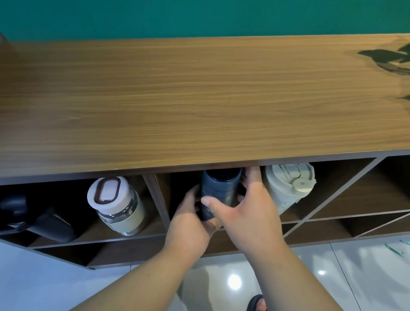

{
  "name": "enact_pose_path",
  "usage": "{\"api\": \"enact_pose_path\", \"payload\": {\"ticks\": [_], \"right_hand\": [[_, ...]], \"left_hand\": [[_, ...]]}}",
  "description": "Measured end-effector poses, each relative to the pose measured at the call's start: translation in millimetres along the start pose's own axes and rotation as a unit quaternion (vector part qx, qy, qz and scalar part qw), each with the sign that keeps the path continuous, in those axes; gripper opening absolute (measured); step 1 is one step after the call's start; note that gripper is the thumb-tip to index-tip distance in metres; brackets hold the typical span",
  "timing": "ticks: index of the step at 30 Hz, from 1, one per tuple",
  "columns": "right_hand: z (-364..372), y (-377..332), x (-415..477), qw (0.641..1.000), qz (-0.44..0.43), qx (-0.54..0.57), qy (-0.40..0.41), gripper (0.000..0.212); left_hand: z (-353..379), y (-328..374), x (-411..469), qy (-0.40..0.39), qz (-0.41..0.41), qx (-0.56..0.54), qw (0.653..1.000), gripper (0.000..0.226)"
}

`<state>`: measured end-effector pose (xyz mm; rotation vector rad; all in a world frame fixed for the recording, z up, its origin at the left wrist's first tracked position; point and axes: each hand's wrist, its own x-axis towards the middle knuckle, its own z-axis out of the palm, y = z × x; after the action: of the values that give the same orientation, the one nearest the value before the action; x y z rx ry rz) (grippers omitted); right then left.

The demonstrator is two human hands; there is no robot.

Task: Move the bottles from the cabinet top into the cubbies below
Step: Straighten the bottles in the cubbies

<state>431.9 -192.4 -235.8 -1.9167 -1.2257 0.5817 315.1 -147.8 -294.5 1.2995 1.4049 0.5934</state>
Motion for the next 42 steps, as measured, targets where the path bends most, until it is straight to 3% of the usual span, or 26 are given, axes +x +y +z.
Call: {"api": "enact_pose_path", "payload": {"ticks": [2, 4, 6, 8, 10, 12, 15, 18, 20, 24, 35, 42], "right_hand": [[-4.0, -1.3, -5.9, 0.999, -0.013, -0.028, -0.012, 0.093], [-8.1, -2.7, -15.5, 0.998, -0.024, -0.051, -0.012, 0.092], [-13.3, -6.0, -25.2, 0.998, -0.020, -0.055, 0.012, 0.092], [-19.3, -12.7, -34.5, 0.998, 0.007, -0.035, 0.058, 0.091], [-22.5, -22.2, -45.1, 0.995, 0.001, -0.035, 0.094, 0.072], [-15.4, -35.1, -59.9, 0.995, -0.050, -0.053, 0.071, 0.037], [14.7, -53.3, -78.6, 0.988, -0.127, -0.089, -0.008, 0.010], [52.7, -69.4, -81.9, 0.983, -0.130, -0.064, -0.115, 0.030], [76.7, -78.3, -78.5, 0.981, -0.096, -0.044, -0.162, 0.055], [116.0, -88.6, -62.1, 0.984, -0.057, -0.038, -0.165, 0.089], [159.0, -87.6, -29.9, 0.990, -0.051, -0.003, -0.128, 0.079], [165.6, -85.5, -24.7, 0.993, -0.033, 0.008, -0.110, 0.062]], "left_hand": [[-9.8, -1.8, -7.4, -0.032, -0.001, 0.036, 0.999, 0.094], [-22.4, -13.3, -15.7, -0.037, 0.000, 0.084, 0.996, 0.100], [-46.9, -18.0, -31.5, -0.075, -0.015, 0.111, 0.991, 0.090], [-74.5, -29.5, -43.5, -0.125, -0.028, 0.154, 0.980, 0.064], [-104.6, -40.5, -48.3, -0.138, -0.034, 0.181, 0.973, 0.037], [-130.6, -52.5, -50.6, -0.116, -0.050, 0.174, 0.977, 0.027], [-160.8, -69.3, -48.1, -0.060, -0.074, 0.150, 0.984, 0.045], [-180.4, -80.2, -39.6, -0.020, -0.087, 0.128, 0.988, 0.078], [-188.9, -83.9, -30.9, 0.014, -0.081, 0.102, 0.991, 0.092], [-193.5, -89.4, -13.6, 0.015, -0.063, 0.061, 0.996, 0.110], [-188.9, -95.6, 12.8, 0.012, -0.005, 0.027, 1.000, 0.122], [-184.7, -95.1, 14.2, 0.001, 0.014, 0.061, 0.998, 0.080]]}}
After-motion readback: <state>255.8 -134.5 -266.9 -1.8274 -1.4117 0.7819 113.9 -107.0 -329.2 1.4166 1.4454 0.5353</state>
